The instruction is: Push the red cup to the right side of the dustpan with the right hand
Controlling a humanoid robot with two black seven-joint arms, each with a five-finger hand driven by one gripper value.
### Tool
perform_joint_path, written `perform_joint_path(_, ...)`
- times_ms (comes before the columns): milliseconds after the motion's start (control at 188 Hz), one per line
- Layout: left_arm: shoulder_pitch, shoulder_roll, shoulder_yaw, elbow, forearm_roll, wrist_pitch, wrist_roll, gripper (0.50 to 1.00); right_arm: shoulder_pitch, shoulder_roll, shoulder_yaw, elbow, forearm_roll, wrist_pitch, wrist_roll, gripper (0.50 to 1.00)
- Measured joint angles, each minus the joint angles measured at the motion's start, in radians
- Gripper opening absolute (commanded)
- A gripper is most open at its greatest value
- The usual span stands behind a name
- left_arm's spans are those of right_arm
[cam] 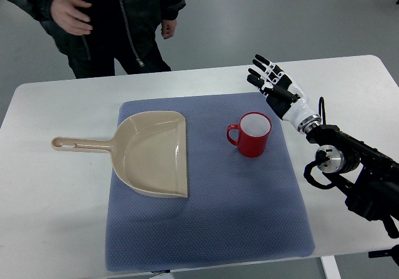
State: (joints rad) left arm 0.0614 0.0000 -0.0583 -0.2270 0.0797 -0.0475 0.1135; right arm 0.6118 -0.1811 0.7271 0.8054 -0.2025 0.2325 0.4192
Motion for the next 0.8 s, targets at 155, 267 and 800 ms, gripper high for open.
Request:
perform_joint_path(155,0.0,0.0,0.0,0.0,0.001,0.0,0.0,1.0,-0.008,-0.008,0.0,0.0,-0.002,0.045,0.0,0.932)
perform_joint_path(267,0.0,0.0,0.0,0.0,0.002,0.0,0.0,1.0,-0.012,-0.014,-0.002,0.0,-0.003,0.064,0.0,0.932)
perform_joint_path(800,0.0,0.0,0.0,0.0,0.002,0.0,0.0,1.0,-0.07,-0.084,-0.017,0.002,-0.103,0.169,0.056,0.932)
